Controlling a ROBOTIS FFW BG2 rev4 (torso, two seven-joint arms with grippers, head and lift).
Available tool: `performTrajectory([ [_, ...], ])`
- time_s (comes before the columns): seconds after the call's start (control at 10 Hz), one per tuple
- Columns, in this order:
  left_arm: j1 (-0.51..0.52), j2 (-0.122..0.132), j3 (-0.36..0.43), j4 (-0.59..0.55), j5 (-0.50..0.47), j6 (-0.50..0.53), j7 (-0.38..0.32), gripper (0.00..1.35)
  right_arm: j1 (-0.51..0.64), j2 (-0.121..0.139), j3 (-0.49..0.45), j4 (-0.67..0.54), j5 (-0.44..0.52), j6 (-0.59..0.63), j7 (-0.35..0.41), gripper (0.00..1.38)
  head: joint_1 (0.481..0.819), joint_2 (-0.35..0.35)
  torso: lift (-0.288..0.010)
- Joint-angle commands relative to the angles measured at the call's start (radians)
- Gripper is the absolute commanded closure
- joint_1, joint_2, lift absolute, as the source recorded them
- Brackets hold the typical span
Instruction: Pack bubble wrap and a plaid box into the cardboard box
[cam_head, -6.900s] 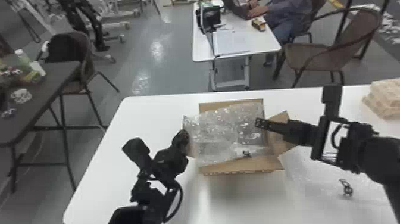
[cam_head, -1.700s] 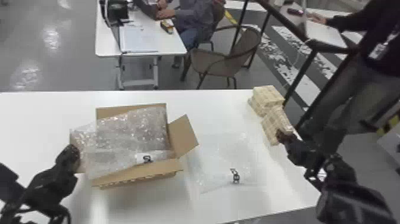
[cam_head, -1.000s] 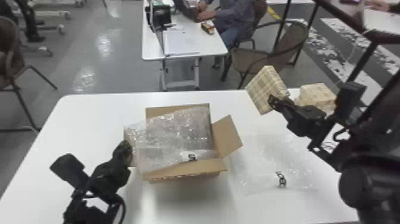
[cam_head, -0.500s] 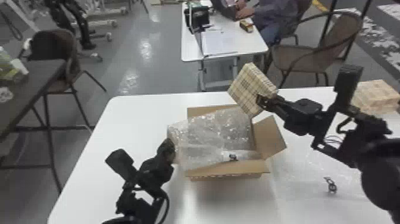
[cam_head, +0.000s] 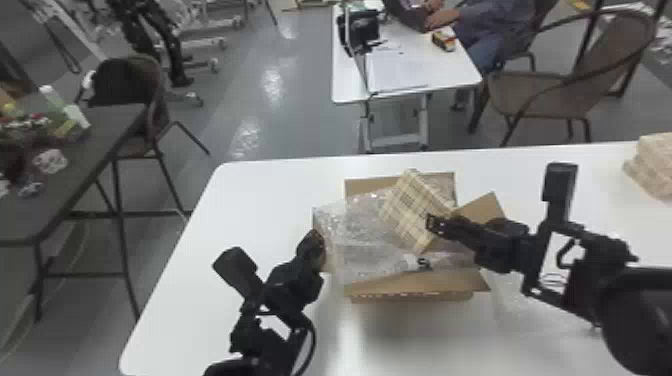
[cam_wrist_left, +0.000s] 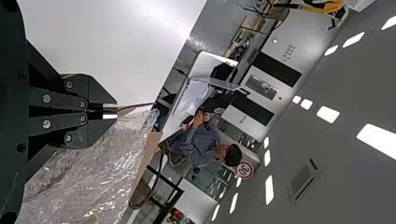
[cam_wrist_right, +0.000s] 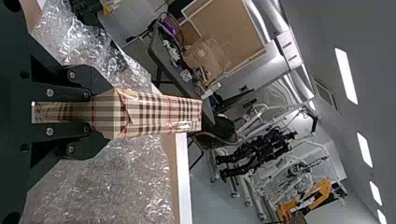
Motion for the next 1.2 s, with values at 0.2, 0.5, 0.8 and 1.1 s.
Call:
performTrajectory([
  [0.2, 0.003, 0.0, -0.002, 0.0, 0.008, -0.003, 0.0, 1.19, -0.028, 0.012, 0.026, 0.096, 0.028, -0.041, 0.018, 1.03, 0.695, 0.232, -0.07],
  [0.5, 0.003, 0.002, -0.003, 0.0, 0.008, -0.006, 0.0, 1.19, -0.01, 0.012, 0.017, 0.053, 0.053, 0.0, -0.005, 0.82, 0.695, 0.234, -0.07],
  [0.8, 0.003, 0.003, -0.003, 0.0, 0.008, -0.005, 0.001, 1.19, 0.021, 0.015, -0.038, -0.075, 0.071, 0.06, -0.047, 0.42, 0.695, 0.219, -0.07],
  [1.1, 0.003, 0.003, -0.003, 0.0, 0.01, -0.005, 0.001, 1.19, 0.056, 0.03, -0.116, -0.201, 0.056, 0.043, -0.067, 0.35, 0.695, 0.201, -0.07],
])
